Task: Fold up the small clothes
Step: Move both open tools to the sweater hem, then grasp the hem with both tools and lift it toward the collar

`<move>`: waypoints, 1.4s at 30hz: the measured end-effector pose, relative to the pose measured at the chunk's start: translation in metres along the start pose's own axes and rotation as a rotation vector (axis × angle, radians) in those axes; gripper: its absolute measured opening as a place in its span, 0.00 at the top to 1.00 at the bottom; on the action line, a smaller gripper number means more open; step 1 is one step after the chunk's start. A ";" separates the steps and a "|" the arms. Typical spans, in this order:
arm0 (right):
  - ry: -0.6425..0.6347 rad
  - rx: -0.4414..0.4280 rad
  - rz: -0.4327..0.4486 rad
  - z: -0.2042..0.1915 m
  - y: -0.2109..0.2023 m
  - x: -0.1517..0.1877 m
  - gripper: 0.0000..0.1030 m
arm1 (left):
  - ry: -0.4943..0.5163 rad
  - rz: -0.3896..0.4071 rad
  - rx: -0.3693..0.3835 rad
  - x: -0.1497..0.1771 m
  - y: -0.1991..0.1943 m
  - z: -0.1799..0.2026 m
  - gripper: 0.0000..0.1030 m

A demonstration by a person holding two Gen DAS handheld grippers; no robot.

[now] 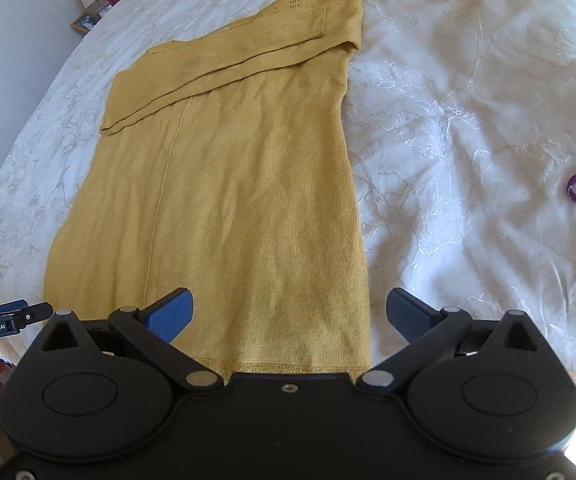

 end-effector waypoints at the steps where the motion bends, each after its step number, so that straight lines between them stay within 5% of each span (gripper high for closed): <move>1: -0.005 0.007 0.004 -0.002 0.000 0.001 0.01 | 0.007 0.001 0.004 0.000 0.001 -0.001 0.00; 17: 0.022 0.057 0.027 0.007 0.016 0.019 0.01 | 0.057 -0.044 0.098 0.002 0.038 -0.006 0.00; 25: 0.084 -0.019 -0.051 0.013 0.043 0.029 0.00 | 0.063 -0.081 0.106 0.000 0.056 -0.006 0.00; 42: 0.141 -0.053 -0.044 0.023 0.051 0.037 0.00 | 0.052 -0.026 0.107 0.006 0.051 -0.005 0.01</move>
Point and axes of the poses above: each gripper's, at about its wrist camera, not at the fingertips, and y roughly the way its jaws point, z to its right, x to its underside, the point moved 5 cm from there along y, roughly the way its jaws point
